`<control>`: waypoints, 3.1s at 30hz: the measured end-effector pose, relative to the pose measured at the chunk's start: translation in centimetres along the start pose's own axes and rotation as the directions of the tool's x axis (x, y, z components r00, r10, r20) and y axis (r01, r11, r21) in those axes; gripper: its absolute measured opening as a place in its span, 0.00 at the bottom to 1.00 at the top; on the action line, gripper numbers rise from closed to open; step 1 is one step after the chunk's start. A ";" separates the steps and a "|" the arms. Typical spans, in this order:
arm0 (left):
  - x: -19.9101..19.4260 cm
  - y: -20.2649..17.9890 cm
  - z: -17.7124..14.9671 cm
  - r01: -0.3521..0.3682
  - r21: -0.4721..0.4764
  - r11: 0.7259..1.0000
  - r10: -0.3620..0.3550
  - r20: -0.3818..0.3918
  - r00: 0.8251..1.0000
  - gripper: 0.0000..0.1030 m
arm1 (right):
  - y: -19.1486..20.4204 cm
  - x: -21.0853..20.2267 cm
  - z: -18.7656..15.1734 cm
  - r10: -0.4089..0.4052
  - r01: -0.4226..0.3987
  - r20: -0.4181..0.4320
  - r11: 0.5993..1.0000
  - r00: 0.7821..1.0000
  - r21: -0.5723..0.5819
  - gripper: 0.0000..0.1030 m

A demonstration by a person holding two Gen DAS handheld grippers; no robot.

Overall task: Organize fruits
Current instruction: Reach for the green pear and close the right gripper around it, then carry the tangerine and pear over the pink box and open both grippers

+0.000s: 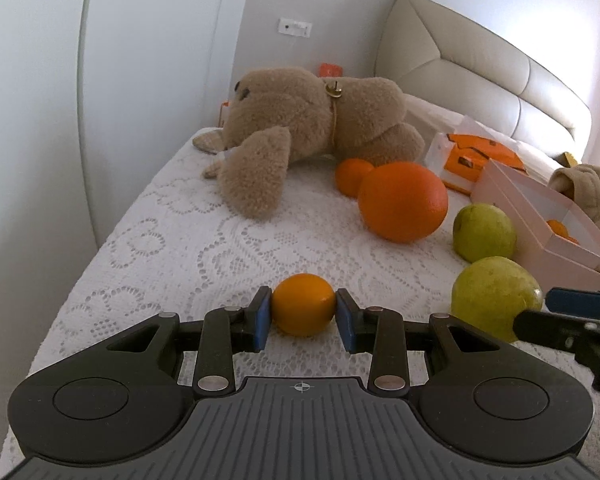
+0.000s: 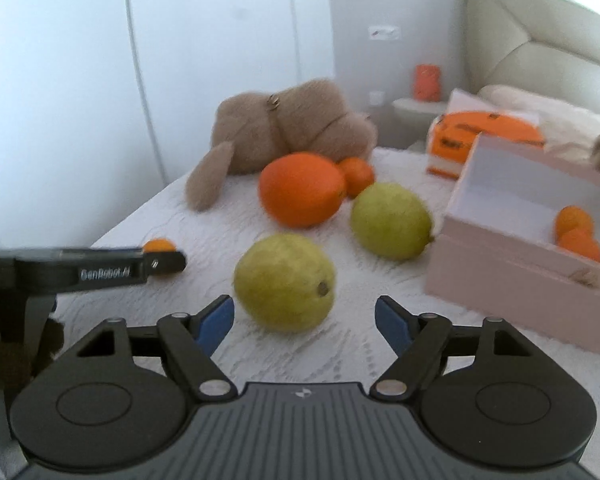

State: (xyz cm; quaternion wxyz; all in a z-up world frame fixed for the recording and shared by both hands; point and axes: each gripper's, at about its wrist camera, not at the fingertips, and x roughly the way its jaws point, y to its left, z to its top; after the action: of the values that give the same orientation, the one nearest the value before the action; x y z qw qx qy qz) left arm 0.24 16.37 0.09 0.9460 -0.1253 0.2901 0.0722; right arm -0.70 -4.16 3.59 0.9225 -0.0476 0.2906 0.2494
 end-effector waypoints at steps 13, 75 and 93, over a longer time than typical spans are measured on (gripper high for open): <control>-0.1 1.2 -0.1 0.042 -0.063 0.997 -0.041 0.009 0.999 0.38 | 4.1 2.1 3.6 0.101 -0.098 0.015 0.990 0.995 -0.102 0.52; 2.0 -22.3 14.4 0.483 0.192 0.854 -0.477 -0.075 0.875 0.37 | -12.6 -13.0 19.1 -0.439 0.399 0.300 0.898 0.847 0.187 0.59; 6.8 -22.3 9.1 0.435 0.282 0.855 -0.403 -0.164 0.900 0.41 | -19.7 -5.2 15.5 -0.422 0.402 0.023 0.877 0.906 0.265 0.59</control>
State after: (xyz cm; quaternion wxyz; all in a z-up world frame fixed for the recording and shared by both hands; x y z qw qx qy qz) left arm 15.30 -2.02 7.85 0.9310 -0.0378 0.3100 -0.1887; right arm 13.16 -19.99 18.18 0.9637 0.0203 0.2661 0.0098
